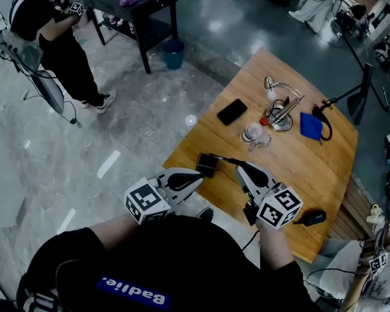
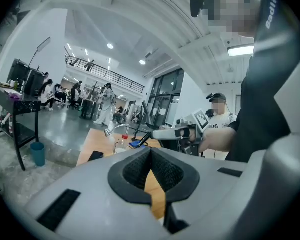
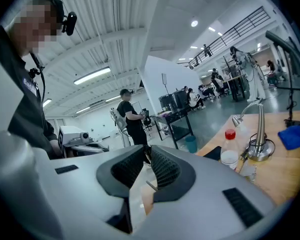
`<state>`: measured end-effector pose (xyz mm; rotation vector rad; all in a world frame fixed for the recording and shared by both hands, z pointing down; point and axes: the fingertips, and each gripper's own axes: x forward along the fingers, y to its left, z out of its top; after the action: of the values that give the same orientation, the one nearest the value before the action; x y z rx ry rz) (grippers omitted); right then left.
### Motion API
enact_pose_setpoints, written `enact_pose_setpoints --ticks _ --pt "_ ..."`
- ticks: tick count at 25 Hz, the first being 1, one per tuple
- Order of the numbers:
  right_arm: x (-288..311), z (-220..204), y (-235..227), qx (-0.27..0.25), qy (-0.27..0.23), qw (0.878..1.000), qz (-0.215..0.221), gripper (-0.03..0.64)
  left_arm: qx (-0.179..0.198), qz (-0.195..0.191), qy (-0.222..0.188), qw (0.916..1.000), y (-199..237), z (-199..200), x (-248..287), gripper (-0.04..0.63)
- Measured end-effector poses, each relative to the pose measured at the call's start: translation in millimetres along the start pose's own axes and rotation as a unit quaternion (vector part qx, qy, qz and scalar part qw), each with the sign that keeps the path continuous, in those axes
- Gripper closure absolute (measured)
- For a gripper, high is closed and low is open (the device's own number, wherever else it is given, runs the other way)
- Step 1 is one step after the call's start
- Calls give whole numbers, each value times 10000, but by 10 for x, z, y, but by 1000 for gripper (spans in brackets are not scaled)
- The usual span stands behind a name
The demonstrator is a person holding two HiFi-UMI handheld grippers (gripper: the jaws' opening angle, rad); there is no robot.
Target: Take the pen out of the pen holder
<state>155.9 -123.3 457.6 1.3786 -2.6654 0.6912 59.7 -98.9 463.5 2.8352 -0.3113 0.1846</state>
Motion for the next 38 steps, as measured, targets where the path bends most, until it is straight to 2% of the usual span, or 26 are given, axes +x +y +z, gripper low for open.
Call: enact_pose_setpoints --ticks 6,13,38 --pt "-131 96 220 -50 -253 9997 1 565 -12 -119 23 9999 -39 13 25 586" --pt "-185 82 347 -74 -326 9994 4 566 72 -211 20 9997 -81 30 29 586" --pt "-171 37 400 -109 -330 9994 76 568 50 -181 39 9998 -109 -12 71 586"
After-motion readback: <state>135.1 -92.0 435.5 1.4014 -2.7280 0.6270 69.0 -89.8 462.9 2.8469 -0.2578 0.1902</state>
